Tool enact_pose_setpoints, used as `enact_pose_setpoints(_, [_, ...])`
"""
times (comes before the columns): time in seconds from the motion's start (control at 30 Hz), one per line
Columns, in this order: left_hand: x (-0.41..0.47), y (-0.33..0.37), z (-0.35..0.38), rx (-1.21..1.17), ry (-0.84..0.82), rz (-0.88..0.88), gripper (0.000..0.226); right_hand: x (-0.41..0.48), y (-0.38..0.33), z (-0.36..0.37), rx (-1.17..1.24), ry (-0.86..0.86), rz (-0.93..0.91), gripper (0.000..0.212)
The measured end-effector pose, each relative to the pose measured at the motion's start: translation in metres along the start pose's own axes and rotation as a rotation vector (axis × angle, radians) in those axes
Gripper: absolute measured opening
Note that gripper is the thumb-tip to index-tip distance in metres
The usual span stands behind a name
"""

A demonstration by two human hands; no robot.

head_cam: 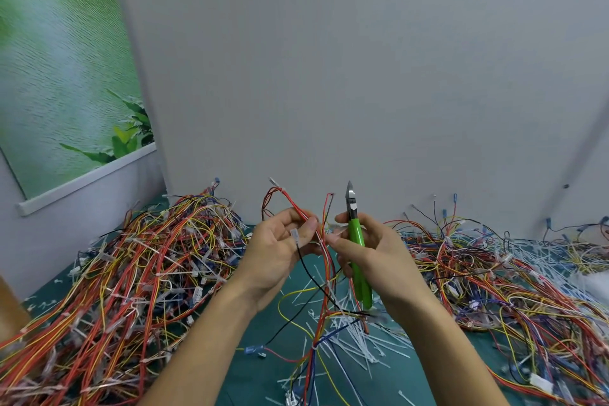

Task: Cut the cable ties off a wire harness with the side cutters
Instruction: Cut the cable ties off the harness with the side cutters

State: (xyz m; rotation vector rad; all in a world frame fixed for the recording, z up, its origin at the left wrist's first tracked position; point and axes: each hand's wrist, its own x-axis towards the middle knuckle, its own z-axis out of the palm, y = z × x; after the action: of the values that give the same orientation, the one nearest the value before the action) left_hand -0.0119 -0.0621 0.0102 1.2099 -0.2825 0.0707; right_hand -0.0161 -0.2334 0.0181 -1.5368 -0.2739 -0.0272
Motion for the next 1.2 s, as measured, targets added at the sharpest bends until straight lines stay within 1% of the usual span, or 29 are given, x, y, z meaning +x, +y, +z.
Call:
enact_pose_setpoints(0.2, [-0.002,-0.001,0.007,-0.151,-0.031,-0.031,0.019,-0.002,-0.003,0.000,0.010,0.032,-0.069,0.026])
enact_pose_setpoints(0.3, [-0.004,-0.003,0.011,-0.211,-0.055,-0.047,0.024,-0.003,-0.004,-0.001,-0.006,0.062,-0.120,0.027])
enact_pose_setpoints(0.37, [-0.004,-0.003,0.013,-0.154,-0.034,-0.047,0.034,-0.004,-0.005,-0.001,-0.020,0.065,-0.147,0.027])
enact_pose_setpoints(0.43, [-0.004,-0.004,0.013,-0.047,0.018,-0.053,0.045,-0.004,-0.005,0.000,-0.054,0.065,-0.168,0.027])
enact_pose_setpoints(0.5, [-0.003,-0.005,0.013,-0.010,0.055,-0.057,0.052,-0.005,-0.006,0.001,-0.064,0.063,-0.175,0.027])
enact_pose_setpoints(0.63, [-0.003,-0.006,0.015,-0.086,0.054,-0.029,0.043,-0.006,-0.008,0.003,0.031,0.050,-0.142,0.031])
enact_pose_setpoints(0.73, [-0.002,-0.008,0.015,-0.154,0.004,-0.012,0.041,-0.006,-0.010,0.003,0.145,0.046,-0.101,0.033])
enact_pose_setpoints(0.87, [-0.003,-0.007,0.014,-0.211,-0.044,-0.005,0.029,-0.007,-0.010,0.003,0.258,0.014,-0.071,0.033])
enact_pose_setpoints(1.03, [-0.005,-0.005,0.015,-0.201,-0.095,0.010,0.024,-0.008,-0.012,0.002,0.267,0.011,-0.077,0.035])
enact_pose_setpoints(1.13, [-0.005,-0.005,0.014,-0.192,-0.103,0.016,0.024,-0.008,-0.012,0.003,0.255,0.025,-0.076,0.034])
enact_pose_setpoints(1.2, [-0.005,-0.004,0.015,-0.141,-0.087,0.021,0.024,-0.008,-0.012,0.003,0.232,0.045,-0.081,0.033])
